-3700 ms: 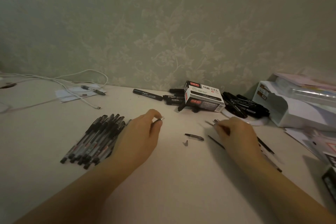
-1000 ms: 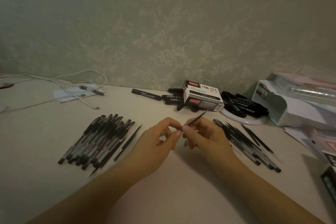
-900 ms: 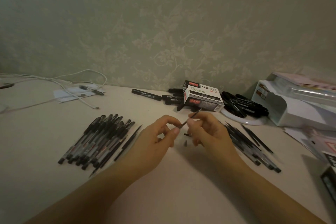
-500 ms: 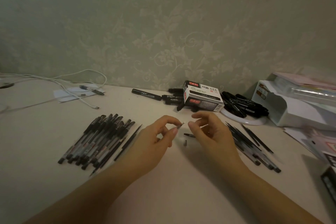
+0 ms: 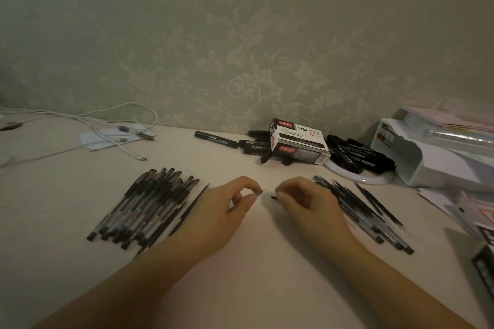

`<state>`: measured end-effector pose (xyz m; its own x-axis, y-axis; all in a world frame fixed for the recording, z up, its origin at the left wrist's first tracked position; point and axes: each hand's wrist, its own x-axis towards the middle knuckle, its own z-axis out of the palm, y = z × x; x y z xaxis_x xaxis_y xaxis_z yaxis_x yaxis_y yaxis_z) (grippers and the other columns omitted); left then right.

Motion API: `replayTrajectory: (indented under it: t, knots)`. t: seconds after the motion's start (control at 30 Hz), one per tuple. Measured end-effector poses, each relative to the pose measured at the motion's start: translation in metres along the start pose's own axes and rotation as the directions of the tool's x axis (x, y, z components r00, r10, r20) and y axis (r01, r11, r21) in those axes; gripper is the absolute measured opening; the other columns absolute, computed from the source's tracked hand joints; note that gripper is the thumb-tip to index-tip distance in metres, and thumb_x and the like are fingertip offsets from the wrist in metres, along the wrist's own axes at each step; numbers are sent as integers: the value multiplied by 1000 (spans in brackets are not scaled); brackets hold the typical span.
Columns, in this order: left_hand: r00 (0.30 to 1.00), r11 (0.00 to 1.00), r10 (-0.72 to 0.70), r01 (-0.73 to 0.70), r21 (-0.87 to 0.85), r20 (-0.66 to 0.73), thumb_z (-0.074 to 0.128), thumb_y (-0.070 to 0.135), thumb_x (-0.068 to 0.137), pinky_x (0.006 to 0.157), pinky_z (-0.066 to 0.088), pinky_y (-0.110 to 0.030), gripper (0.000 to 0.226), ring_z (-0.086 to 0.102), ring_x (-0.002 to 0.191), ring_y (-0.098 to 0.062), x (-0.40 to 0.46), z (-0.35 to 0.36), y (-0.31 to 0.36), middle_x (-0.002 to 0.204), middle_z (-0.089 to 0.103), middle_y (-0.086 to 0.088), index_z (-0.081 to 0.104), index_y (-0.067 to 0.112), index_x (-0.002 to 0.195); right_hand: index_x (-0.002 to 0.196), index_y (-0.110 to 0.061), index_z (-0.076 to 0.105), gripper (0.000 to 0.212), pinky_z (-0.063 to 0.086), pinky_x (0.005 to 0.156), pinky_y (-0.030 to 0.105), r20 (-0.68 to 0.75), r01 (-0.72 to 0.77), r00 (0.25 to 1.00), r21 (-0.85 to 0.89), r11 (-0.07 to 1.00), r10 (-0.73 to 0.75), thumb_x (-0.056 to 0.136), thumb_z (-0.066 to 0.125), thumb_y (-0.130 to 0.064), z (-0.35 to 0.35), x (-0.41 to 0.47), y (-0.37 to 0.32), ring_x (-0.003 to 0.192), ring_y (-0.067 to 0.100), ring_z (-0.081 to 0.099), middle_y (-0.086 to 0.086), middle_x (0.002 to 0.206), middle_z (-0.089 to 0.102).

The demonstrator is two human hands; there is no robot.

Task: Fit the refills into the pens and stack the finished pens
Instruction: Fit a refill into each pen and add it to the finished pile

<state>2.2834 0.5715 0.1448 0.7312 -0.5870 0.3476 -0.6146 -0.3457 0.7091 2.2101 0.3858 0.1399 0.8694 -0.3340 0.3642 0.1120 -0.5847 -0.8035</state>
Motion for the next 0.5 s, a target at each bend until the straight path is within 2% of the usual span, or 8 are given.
replayTrajectory:
  t: [0.07,0.1,0.23,0.37,0.5]
  knots:
    - [1000,1000,14,-15,24,26,47,37,98,50,37,-9,17,51,55,5,0,1,0,72,55,9,58,43,108,93,-24,72,12,51,70,12,5,-73,997,247,966,74,91,69,-13,-1,1,-4,80,7,69,-6,84,74]
    - [999,999,18,-19,29,34,46,38,98,49,37,-9,17,51,55,4,0,1,0,73,56,9,58,44,108,94,-22,72,12,51,69,12,21,-83,997,294,952,81,91,68,-11,-1,1,-6,78,7,69,-4,84,74]
    - [997,999,46,-46,8,57,47,39,98,47,37,-11,15,50,52,2,0,1,0,71,55,8,57,46,105,95,-23,73,13,52,70,15,124,-85,991,297,951,50,90,68,-12,0,0,-6,76,8,69,-2,84,74]
    - [996,998,60,-60,-6,70,48,40,97,47,35,-14,13,47,49,-1,-1,2,1,71,55,7,56,47,103,94,-25,74,15,54,71,19,164,-70,986,274,959,25,90,68,-12,1,0,-5,77,11,69,-1,87,75]
    - [995,998,68,-69,14,74,51,38,96,50,36,-15,9,48,51,-1,-1,1,4,74,58,5,52,40,105,91,-28,75,17,55,72,21,195,-69,981,291,954,12,87,72,-12,0,0,-7,81,16,70,1,87,75]
